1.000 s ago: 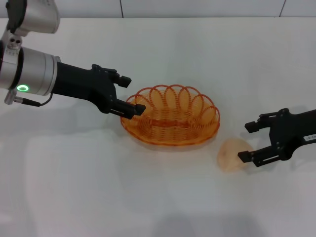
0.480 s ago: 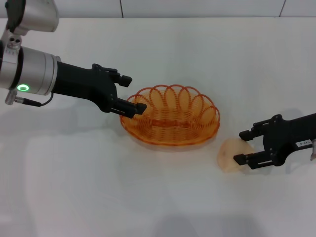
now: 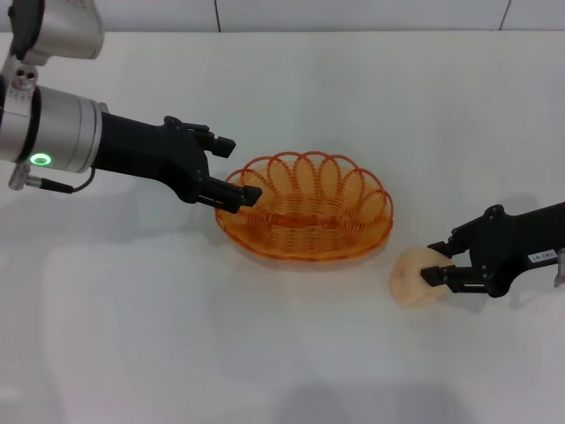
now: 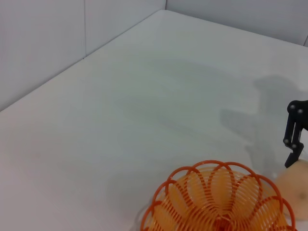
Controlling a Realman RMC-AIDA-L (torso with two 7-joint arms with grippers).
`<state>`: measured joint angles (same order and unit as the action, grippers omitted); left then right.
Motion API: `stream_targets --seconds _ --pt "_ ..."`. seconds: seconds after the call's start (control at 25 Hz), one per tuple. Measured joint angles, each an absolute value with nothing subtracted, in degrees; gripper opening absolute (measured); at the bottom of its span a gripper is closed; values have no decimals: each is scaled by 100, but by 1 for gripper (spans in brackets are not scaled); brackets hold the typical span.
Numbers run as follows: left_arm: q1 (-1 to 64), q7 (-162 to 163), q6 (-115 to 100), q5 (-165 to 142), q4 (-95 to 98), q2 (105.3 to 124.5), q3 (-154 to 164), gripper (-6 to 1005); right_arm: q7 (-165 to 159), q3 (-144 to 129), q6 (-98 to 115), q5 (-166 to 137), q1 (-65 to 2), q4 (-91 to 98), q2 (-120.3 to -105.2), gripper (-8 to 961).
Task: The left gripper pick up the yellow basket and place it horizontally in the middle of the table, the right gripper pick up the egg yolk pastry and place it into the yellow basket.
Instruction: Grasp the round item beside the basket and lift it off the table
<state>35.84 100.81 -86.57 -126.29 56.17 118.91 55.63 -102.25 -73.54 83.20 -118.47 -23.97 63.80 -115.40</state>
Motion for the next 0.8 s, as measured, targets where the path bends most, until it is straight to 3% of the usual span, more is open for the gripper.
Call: stream_targets --seconds 0.08,0.8 --pt "3578 10081 -8659 -12625 5617 11891 5564 887 -10263 -7356 8330 -11868 -2403 6399 -11540 306" --pt "3482 10019 -8719 -12619 5665 11844 5498 887 -11206 -7321 8813 -11843 -2206 7763 -11531 197"
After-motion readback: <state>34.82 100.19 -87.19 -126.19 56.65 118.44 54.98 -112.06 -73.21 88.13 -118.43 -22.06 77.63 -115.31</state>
